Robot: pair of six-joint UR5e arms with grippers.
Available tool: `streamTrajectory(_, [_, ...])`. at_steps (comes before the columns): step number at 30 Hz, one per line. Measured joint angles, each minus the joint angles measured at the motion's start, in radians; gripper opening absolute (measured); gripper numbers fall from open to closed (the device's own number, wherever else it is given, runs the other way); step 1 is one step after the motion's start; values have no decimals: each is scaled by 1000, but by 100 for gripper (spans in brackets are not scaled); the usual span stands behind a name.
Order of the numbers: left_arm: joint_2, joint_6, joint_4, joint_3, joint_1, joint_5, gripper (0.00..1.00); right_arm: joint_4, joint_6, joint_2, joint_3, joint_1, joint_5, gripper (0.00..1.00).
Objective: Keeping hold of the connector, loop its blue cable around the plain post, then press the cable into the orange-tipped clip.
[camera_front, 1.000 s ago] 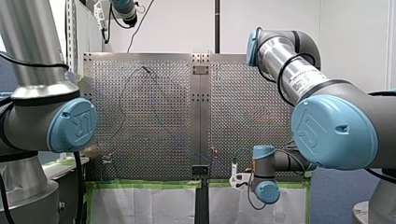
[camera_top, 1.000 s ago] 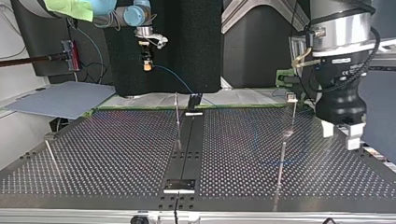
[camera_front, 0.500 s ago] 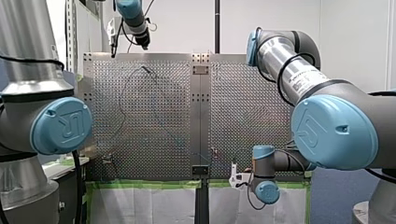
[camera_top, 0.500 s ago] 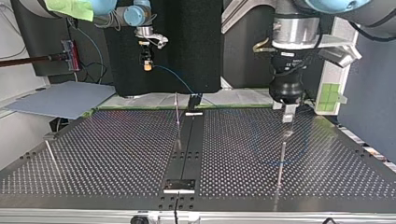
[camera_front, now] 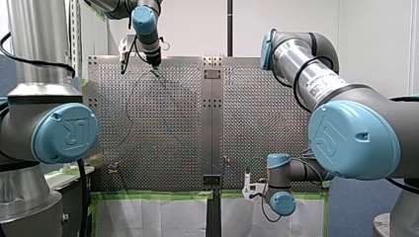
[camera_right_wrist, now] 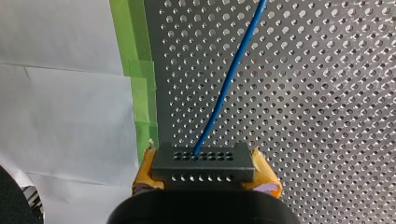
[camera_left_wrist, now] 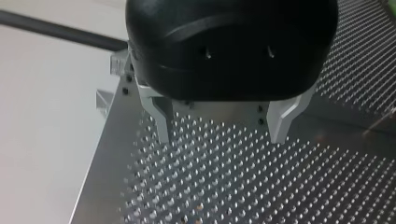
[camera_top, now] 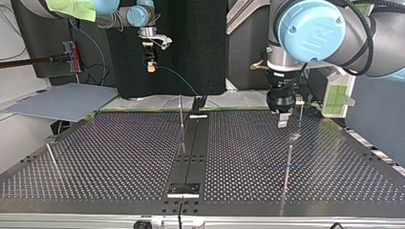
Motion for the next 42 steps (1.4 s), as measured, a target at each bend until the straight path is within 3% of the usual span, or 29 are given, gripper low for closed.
streamTrajectory(10, [-15,0,99,2,91,64,100,0,-1,0,0,0,0,0])
streamTrajectory(16, [-16,1,119,2,138,68,100,0,-1,0,0,0,0,0])
streamTrajectory(42, [-15,1,87,1,138,68,100,0,0,0,-3,0,0,0])
